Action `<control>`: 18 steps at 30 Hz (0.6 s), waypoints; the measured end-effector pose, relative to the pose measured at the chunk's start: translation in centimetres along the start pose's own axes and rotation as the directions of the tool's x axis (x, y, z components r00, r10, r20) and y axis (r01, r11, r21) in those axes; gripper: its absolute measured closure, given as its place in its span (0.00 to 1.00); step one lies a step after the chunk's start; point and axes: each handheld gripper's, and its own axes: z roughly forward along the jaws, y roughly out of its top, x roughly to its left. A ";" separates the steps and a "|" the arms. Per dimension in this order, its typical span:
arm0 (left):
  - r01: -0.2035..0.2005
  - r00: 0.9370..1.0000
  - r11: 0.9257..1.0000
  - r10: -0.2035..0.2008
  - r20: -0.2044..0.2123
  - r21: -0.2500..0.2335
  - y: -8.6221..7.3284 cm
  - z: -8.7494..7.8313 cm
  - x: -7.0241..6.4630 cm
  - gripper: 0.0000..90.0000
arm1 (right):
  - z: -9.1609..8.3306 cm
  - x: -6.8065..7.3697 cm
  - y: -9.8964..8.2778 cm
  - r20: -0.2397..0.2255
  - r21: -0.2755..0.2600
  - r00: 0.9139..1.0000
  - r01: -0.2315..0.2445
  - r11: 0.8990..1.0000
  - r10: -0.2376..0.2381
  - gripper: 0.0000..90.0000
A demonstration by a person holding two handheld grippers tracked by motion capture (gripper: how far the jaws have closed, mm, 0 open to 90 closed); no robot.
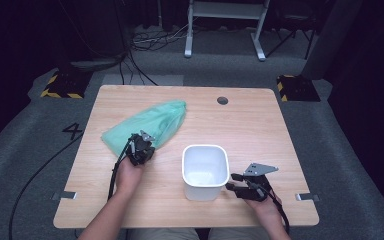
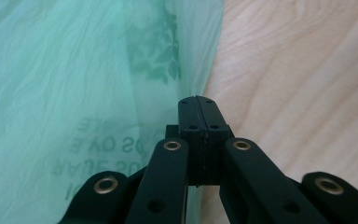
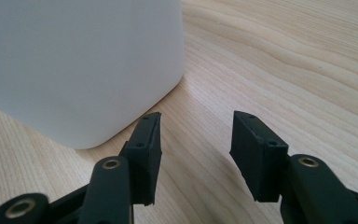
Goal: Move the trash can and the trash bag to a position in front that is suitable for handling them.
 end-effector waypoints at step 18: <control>-0.054 0.998 0.999 0.054 -0.015 -0.008 -8.0 -6.8 -1.2 1.00 | -0.1 -1.3 0.4 -0.001 -0.017 1.000 -0.019 1.000 0.019 0.59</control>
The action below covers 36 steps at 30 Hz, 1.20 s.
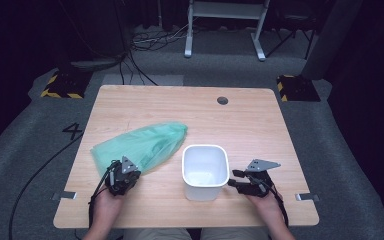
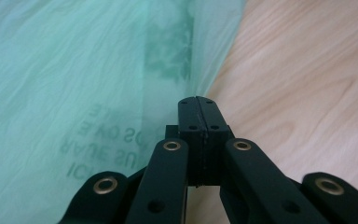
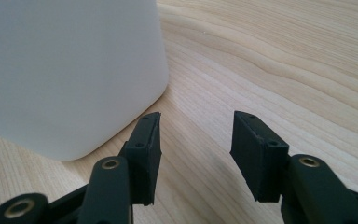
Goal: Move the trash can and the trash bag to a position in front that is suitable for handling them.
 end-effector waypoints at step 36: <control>0.034 0.995 0.999 -0.031 0.100 -0.024 8.7 7.0 -1.4 0.83 | -0.4 -0.2 -1.4 0.022 0.016 0.999 -0.038 0.999 0.038 0.59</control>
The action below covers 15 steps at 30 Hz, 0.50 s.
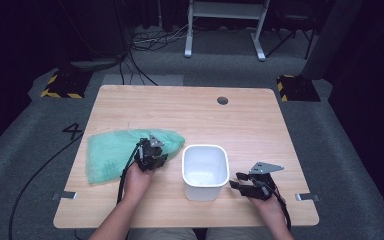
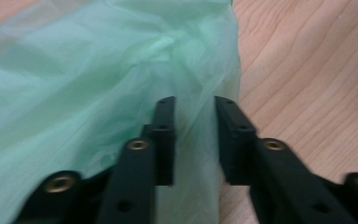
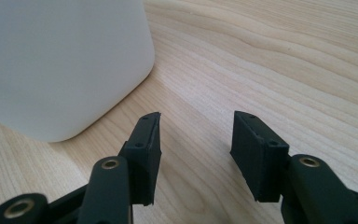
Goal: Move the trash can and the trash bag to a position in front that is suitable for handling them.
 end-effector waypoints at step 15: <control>-0.038 0.999 0.999 0.038 -0.007 0.007 -4.5 -5.1 -0.5 1.00 | 1.0 0.3 0.7 -0.025 0.005 0.999 0.021 1.000 -0.021 0.58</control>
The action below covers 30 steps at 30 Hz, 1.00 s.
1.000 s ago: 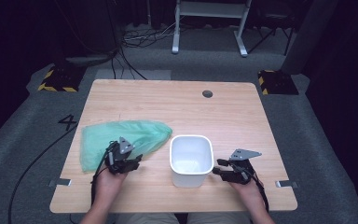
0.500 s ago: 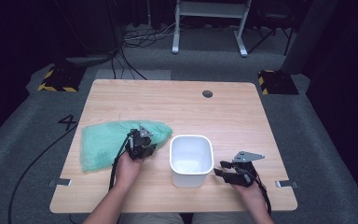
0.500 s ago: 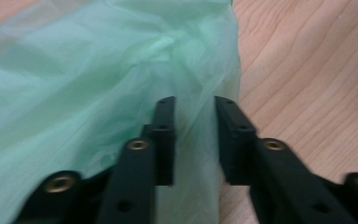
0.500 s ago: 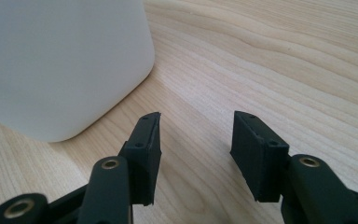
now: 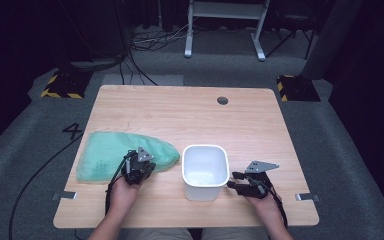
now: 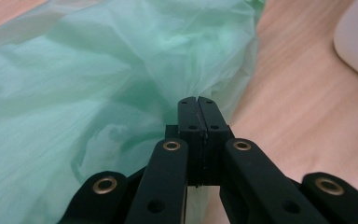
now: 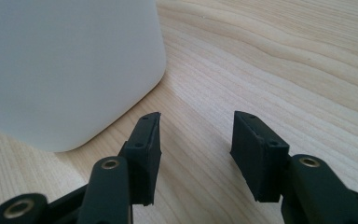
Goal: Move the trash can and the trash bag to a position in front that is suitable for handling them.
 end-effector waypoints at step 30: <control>0.208 0.963 0.976 -0.216 -0.158 -0.070 -7.2 -7.0 4.2 0.41 | -0.5 -0.3 0.2 0.011 -0.006 1.000 -0.005 1.000 0.005 0.56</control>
